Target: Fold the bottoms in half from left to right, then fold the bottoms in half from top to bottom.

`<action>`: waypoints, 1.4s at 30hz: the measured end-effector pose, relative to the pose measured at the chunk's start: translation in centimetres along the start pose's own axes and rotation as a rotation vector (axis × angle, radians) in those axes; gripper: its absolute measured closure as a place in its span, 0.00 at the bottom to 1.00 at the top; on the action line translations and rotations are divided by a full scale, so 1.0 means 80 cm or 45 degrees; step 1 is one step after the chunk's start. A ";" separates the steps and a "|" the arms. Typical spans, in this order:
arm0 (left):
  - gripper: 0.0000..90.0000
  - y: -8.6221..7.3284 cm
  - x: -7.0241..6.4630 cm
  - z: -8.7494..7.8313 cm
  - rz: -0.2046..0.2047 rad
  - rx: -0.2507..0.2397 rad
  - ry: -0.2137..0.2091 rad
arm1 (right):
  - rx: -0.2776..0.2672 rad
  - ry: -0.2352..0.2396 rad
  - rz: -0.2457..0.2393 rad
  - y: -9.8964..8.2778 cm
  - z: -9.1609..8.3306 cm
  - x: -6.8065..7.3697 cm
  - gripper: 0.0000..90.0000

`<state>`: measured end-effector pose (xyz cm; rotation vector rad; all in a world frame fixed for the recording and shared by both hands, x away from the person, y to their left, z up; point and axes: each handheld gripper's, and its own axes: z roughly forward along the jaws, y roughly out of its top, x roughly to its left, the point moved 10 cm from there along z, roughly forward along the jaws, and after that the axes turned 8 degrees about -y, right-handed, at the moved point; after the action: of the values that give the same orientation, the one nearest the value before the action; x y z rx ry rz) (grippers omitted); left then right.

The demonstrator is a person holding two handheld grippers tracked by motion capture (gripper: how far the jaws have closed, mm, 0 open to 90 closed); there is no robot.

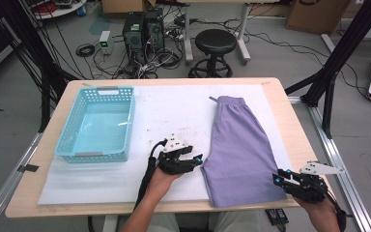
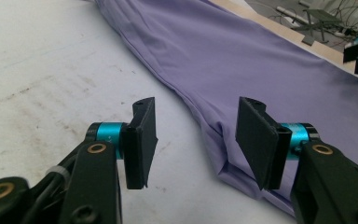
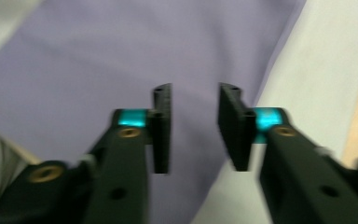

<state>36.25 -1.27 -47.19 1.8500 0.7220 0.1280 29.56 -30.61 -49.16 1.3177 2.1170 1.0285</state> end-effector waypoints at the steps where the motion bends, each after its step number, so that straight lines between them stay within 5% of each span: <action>1: 0.51 0.001 0.000 -0.001 -0.005 -0.014 0.002 | -0.031 -0.019 0.005 0.007 -0.001 -0.001 0.55; 5: 0.46 0.004 -0.001 -0.006 -0.011 -0.051 0.005 | -0.140 -0.120 0.018 0.035 -0.004 -0.010 0.31; 8: 0.38 0.005 0.001 -0.010 -0.024 -0.059 0.017 | -0.171 -0.186 0.048 0.047 -0.001 -0.020 0.23; 15: 0.30 0.003 0.014 -0.024 -0.058 -0.082 0.067 | -0.119 -0.172 0.044 0.042 0.012 -0.023 0.23; 27: 0.28 -0.001 0.004 -0.020 -0.049 -0.053 0.025 | -0.114 -0.150 0.051 0.043 0.012 -0.021 0.23; 36: 0.47 -0.014 -0.002 -0.005 -0.067 0.049 -0.005 | -0.074 -0.174 0.047 0.040 0.024 -0.026 0.30; 42: 0.50 -0.013 -0.010 0.006 -0.069 0.047 -0.013 | -0.053 -0.176 0.053 0.036 0.027 -0.027 0.38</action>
<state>35.38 -1.84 -48.13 1.8630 0.7715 0.0709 33.71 -30.99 -48.31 1.3765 1.9642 0.9638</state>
